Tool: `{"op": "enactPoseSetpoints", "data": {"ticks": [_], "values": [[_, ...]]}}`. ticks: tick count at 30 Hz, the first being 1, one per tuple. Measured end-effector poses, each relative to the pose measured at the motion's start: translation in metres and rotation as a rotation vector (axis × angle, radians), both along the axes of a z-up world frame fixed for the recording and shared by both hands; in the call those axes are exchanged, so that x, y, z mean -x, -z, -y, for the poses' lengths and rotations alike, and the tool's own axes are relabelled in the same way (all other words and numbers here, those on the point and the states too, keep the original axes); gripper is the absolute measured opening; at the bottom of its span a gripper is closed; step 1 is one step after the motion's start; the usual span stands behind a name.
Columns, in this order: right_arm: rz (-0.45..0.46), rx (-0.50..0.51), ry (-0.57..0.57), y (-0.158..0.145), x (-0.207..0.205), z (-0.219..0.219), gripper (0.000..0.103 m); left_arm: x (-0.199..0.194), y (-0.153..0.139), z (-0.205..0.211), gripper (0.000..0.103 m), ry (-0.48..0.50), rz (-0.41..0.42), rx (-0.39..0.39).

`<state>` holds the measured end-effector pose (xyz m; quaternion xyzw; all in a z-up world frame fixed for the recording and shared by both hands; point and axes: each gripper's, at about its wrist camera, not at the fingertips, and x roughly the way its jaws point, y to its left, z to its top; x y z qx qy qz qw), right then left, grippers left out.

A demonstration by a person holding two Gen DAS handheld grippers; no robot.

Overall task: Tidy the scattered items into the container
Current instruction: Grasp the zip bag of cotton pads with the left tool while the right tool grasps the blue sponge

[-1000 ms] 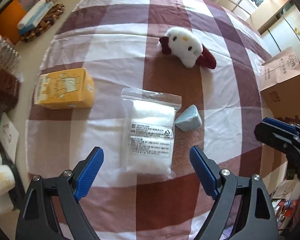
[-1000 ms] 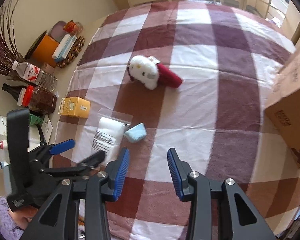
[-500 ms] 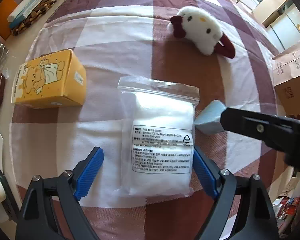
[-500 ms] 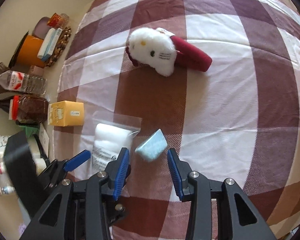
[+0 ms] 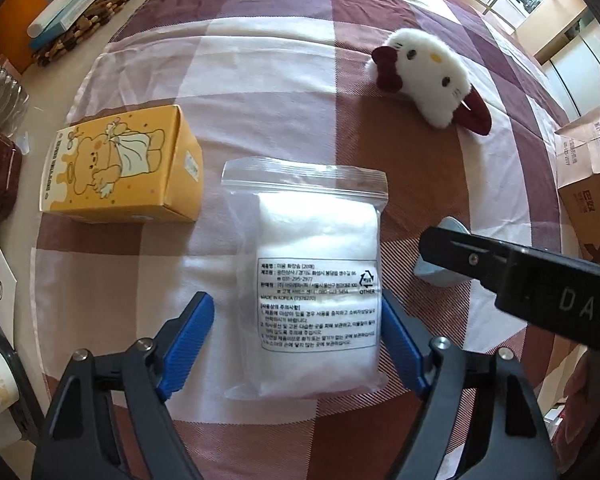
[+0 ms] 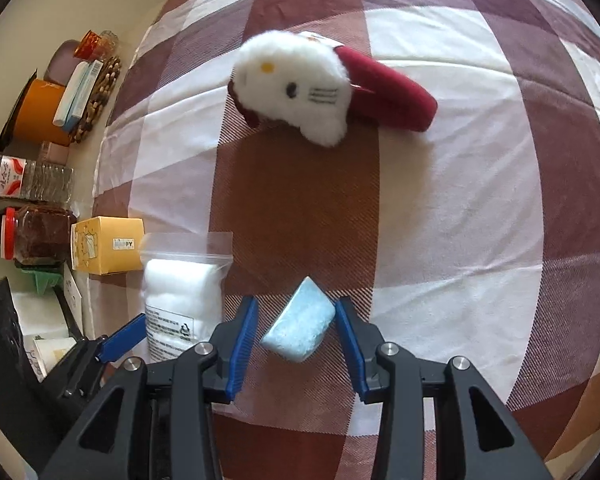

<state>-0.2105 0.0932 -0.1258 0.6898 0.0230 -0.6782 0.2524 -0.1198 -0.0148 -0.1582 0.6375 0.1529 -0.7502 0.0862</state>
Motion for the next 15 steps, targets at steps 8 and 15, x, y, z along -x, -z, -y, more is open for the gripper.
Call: {"op": "enactPoseSetpoints", "data": {"ticks": [8,15], "values": [[-0.04,-0.013,-0.046,-0.002,-0.004,0.001,0.036,-0.007,-0.006,0.01,0.053,-0.021,0.0,0.011],[-0.059,-0.022,-0.079,-0.01,-0.017,-0.006,0.036,-0.01,-0.016,0.011,0.044,-0.037,-0.018,0.01]]}}
